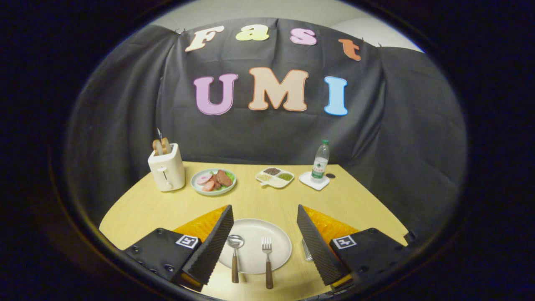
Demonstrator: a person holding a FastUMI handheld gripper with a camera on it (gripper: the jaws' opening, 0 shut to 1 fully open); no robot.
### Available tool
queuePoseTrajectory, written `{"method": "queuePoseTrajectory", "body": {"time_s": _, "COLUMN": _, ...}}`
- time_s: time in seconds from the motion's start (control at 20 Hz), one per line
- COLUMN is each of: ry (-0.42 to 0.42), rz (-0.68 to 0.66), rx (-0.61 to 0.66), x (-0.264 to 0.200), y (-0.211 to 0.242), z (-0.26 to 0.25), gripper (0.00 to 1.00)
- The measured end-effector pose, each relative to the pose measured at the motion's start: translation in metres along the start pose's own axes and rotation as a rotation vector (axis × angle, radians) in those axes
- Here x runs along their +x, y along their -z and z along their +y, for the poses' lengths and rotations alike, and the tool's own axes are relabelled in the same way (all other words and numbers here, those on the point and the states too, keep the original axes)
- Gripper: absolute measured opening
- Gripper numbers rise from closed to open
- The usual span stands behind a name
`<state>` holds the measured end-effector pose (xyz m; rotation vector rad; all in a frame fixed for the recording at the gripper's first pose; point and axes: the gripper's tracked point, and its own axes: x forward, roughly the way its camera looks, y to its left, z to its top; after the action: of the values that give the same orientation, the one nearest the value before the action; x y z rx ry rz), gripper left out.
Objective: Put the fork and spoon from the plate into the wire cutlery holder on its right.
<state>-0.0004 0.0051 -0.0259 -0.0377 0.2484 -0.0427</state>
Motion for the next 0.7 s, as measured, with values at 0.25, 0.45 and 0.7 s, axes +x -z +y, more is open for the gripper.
{"method": "queuePoseTrajectory", "body": {"time_s": 0.25, "ry": 0.036, "rz": 0.214, "rx": -0.027, "x": 0.014, "y": 0.035, "z": 0.003, "gripper": 1.00}}
{"method": "queuePoseTrajectory", "body": {"time_s": 0.45, "ry": 0.084, "rz": 0.422, "rx": -0.102, "x": 0.025, "y": 0.074, "z": -0.006, "gripper": 1.00}}
{"method": "queuePoseTrajectory", "body": {"time_s": 0.7, "ry": 0.073, "rz": 0.659, "rx": -0.146, "x": 0.048, "y": 0.132, "z": 0.000, "gripper": 1.00}}
